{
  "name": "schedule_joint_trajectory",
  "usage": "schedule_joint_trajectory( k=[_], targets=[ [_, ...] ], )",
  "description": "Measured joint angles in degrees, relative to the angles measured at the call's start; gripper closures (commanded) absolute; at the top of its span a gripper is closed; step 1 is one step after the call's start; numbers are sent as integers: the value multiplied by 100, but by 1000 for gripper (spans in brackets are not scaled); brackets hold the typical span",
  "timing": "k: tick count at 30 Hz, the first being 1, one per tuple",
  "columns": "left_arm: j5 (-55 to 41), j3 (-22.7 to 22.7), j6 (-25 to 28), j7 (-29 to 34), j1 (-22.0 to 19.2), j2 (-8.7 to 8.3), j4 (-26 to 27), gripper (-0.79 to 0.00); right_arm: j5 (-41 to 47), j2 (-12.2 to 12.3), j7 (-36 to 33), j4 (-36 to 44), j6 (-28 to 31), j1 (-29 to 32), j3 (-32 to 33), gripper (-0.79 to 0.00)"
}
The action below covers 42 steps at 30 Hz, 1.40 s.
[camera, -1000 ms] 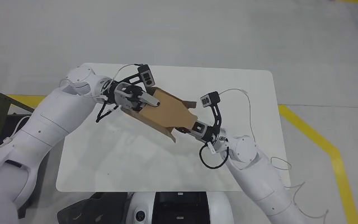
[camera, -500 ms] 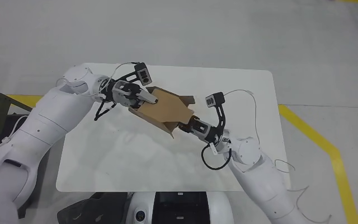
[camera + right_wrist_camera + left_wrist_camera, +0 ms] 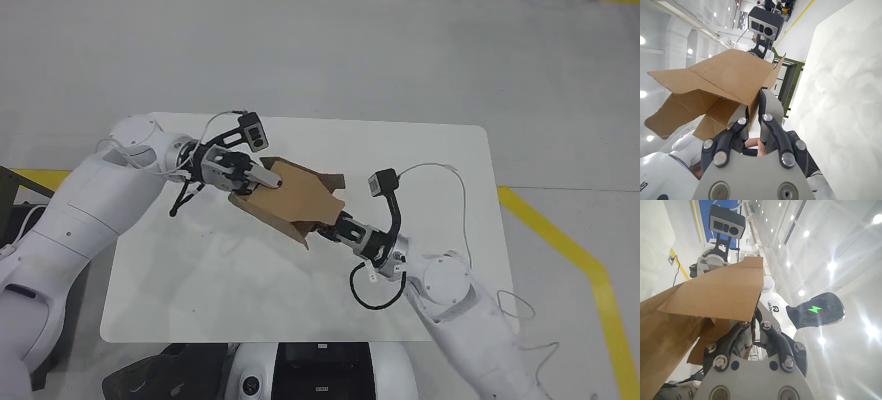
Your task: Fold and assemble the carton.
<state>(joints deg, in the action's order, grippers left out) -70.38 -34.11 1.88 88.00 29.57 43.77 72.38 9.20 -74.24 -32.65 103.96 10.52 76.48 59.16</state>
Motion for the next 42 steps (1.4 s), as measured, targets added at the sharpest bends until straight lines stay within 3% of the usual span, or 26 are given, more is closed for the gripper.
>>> schedule_joint_trajectory(
  k=[21, 22, 23, 24, 42],
  targets=[
    [205, -136, 123, 0, 26, 42, -32, 0, -184, 28, 117, 184, -686, 36, -47, -9],
    [205, -143, 126, 0, 30, 44, -32, 0, -177, 28, 119, 177, -685, 34, -51, -163],
    [206, -149, 131, 0, 33, 45, -35, 0, -169, 27, 121, 173, -681, 31, -54, -391],
    [211, -158, 135, 0, 38, 48, -39, 0, -155, 27, 127, 168, -669, 29, -56, -785],
    [70, -362, 190, 0, 151, 52, -265, 0, 550, 143, -257, 292, 356, 519, 544, -785]
  ],
)
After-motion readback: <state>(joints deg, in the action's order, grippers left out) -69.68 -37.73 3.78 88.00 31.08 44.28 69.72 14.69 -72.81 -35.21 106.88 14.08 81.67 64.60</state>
